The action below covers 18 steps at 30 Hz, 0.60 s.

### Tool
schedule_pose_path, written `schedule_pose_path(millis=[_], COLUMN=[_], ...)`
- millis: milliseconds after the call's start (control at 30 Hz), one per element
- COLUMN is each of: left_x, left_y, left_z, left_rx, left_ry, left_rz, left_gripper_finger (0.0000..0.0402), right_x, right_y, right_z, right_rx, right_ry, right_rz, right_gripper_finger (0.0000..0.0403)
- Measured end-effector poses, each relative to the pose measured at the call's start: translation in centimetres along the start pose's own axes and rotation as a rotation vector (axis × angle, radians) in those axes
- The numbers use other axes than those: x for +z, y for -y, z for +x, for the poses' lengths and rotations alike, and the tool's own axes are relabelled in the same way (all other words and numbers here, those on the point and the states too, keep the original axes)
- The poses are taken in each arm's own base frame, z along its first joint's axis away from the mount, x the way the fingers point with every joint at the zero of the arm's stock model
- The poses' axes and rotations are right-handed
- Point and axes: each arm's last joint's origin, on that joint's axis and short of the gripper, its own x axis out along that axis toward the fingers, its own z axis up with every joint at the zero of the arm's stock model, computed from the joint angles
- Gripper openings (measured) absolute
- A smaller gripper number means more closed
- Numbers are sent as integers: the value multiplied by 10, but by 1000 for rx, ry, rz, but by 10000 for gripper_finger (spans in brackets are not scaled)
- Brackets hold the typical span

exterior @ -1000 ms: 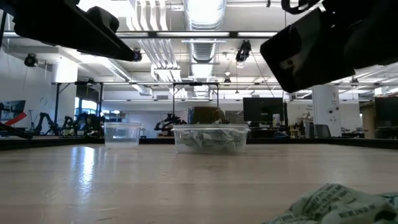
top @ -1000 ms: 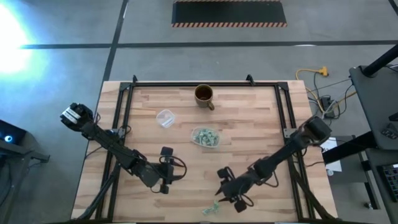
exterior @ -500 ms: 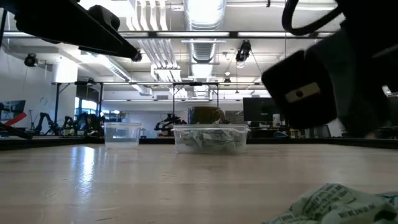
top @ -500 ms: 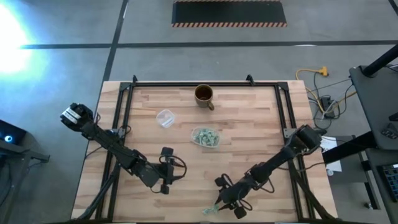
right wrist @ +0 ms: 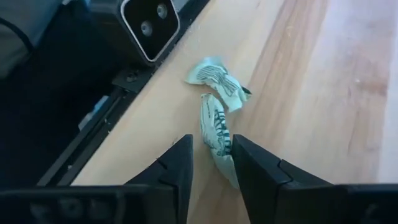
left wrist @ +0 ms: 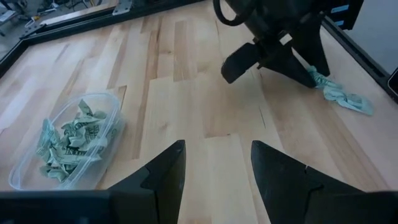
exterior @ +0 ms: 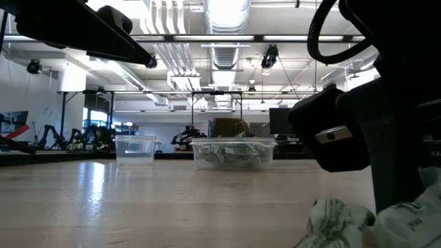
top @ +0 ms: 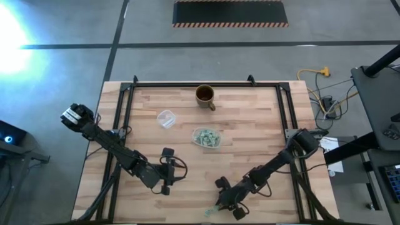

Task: Pick and place Stevia / Truvia into bins
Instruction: Put the green stevia packet into the transparent container

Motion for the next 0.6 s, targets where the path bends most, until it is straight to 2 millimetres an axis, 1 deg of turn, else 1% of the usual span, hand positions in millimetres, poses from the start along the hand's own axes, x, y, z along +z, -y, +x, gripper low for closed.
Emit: schedule_pose_path(millis=[167, 467, 600], left_x=[0, 0, 0], left_y=[0, 0, 0], left_z=[0, 0, 0], left_rx=[0, 2, 2], left_ry=[0, -1, -1], left_rz=[0, -1, -1], left_gripper_finger=[166, 166, 166], right_x=[-1, 0, 3], right_y=[1, 2, 2], right_z=[-1, -4, -11], right_rx=[-48, -61, -99], right_ry=[-13, -26, -60], right_rz=[1, -32, -40], right_gripper_finger=[84, 15, 11])
